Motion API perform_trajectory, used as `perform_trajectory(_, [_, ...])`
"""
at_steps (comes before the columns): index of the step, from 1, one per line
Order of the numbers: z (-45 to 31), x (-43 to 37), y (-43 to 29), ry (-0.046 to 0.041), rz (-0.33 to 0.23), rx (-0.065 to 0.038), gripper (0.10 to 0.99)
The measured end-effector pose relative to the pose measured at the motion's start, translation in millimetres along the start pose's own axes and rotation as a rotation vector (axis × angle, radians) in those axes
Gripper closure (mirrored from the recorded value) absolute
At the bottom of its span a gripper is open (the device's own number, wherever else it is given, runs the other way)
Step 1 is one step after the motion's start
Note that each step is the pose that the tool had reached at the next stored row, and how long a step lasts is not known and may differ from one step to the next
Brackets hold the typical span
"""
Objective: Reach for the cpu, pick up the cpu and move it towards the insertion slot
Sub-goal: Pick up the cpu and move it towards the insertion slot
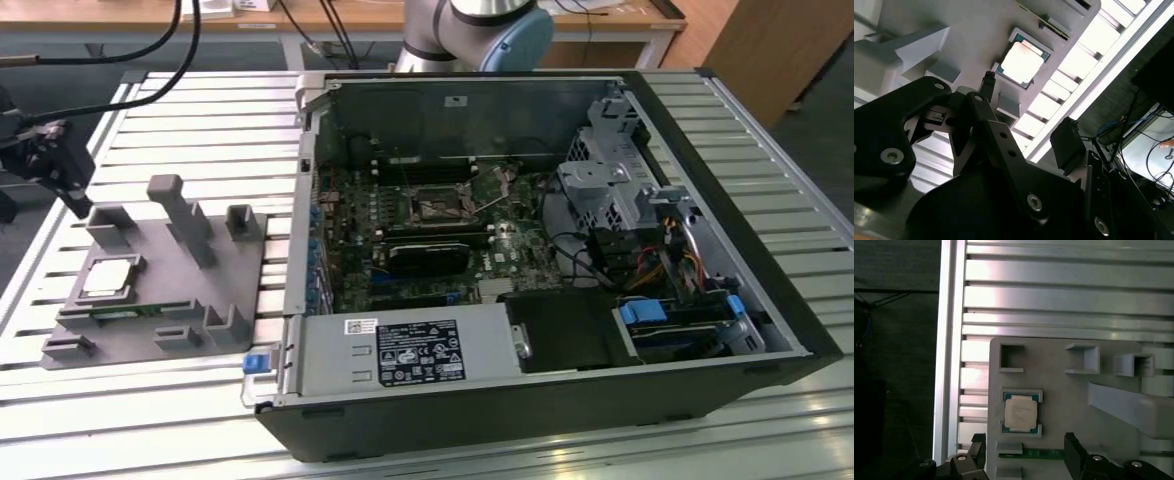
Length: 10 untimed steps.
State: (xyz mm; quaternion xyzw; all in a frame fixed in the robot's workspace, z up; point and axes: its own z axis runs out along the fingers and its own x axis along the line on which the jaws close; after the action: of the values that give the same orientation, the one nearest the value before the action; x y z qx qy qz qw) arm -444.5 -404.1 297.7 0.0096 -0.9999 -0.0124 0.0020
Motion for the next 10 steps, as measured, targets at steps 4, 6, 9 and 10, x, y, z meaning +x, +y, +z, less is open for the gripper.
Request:
perform_trajectory(4, [7.3, 0.0, -0.5, 0.0001, 0.0, 0.0, 0.365])
perform_trajectory(6, [10.9, 0.0, -0.7, 0.0001, 0.0, 0.0, 0.365])
perform_trajectory(9, [16.3, -0.1, -1.1, -0.0001, 0.0, 0.0, 0.365])
perform_trajectory(10, [17.9, -0.1, -1.3, 0.0, 0.0, 0.0, 0.365])
